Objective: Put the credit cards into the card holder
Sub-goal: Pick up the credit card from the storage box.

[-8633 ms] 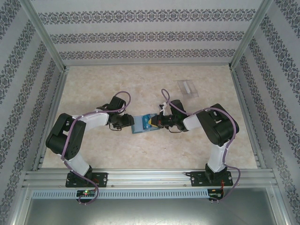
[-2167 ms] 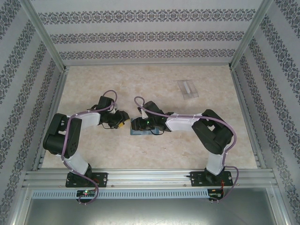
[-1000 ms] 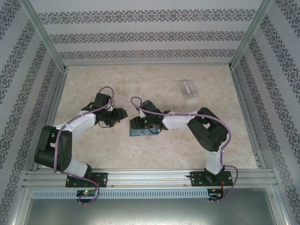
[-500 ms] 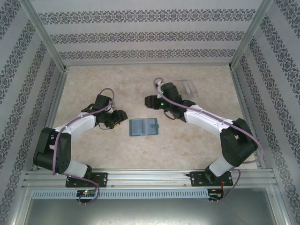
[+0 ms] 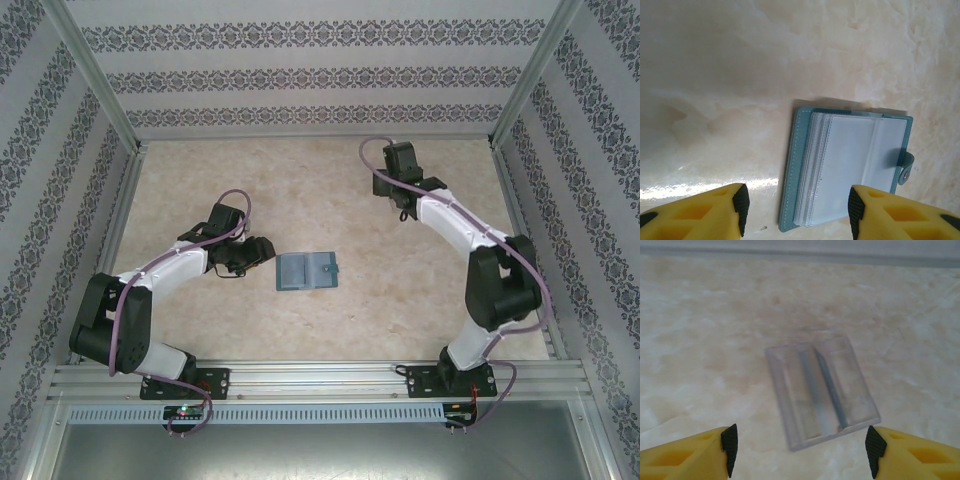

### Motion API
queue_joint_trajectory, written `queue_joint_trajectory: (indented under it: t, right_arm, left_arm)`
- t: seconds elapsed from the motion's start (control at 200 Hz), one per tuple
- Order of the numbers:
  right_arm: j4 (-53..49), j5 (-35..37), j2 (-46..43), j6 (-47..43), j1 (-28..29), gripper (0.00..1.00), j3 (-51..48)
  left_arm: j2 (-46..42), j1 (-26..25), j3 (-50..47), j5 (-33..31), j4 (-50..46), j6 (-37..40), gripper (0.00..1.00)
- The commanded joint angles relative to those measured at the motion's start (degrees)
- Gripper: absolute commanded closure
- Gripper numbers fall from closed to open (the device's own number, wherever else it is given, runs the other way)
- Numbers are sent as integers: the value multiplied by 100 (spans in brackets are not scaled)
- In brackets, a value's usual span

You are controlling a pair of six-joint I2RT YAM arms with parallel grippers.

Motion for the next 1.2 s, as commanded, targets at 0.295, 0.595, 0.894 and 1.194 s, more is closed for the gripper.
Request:
queue_joint_trajectory:
  t: [0.295,0.595,0.894,1.194]
  right_arm:
    - [-803,-129,1252,-705,-466,27,1116]
    - [-1056,139,1904,-782,-525,29,1588]
    - [-1064,762,2040,-661,-519,32,1748]
    - [-868,868,1843,-696,-479,40,1586]
  left_arm:
    - [-268,-120,-1,-425,-479,209,42]
    - [-368,-112,13,-478,-562,192,42]
    - [-517,-113,-60,-528,-496,80,42]
    - [-522,-115,5,-593,-524,85,42]
